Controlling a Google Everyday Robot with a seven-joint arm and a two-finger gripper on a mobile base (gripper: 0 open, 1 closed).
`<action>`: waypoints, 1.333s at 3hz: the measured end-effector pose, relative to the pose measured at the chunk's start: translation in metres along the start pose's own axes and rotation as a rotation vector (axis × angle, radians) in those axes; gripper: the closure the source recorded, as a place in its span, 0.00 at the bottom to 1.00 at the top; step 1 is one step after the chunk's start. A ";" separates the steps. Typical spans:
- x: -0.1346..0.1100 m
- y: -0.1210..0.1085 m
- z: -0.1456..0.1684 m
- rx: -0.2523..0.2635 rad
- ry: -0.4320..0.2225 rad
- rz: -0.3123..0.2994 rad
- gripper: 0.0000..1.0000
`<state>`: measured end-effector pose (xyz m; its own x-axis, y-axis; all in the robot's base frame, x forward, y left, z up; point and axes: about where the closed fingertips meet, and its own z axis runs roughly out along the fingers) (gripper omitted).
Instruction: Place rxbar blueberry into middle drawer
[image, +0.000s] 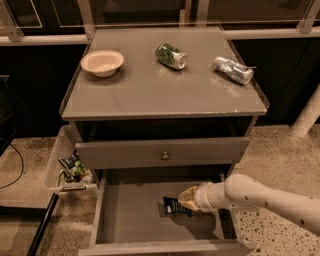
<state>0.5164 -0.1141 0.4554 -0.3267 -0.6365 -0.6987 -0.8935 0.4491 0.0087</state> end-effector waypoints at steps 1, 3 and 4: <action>0.018 -0.001 0.026 0.011 -0.017 0.011 1.00; 0.031 -0.001 0.046 0.009 -0.024 0.030 0.82; 0.031 -0.001 0.046 0.009 -0.024 0.030 0.59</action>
Offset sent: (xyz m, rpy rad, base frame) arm 0.0100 0.0088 -0.0772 0.0364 0.0064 -0.0487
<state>0.5212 -0.1053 0.4011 -0.3461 -0.6074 -0.7150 -0.8803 0.4738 0.0236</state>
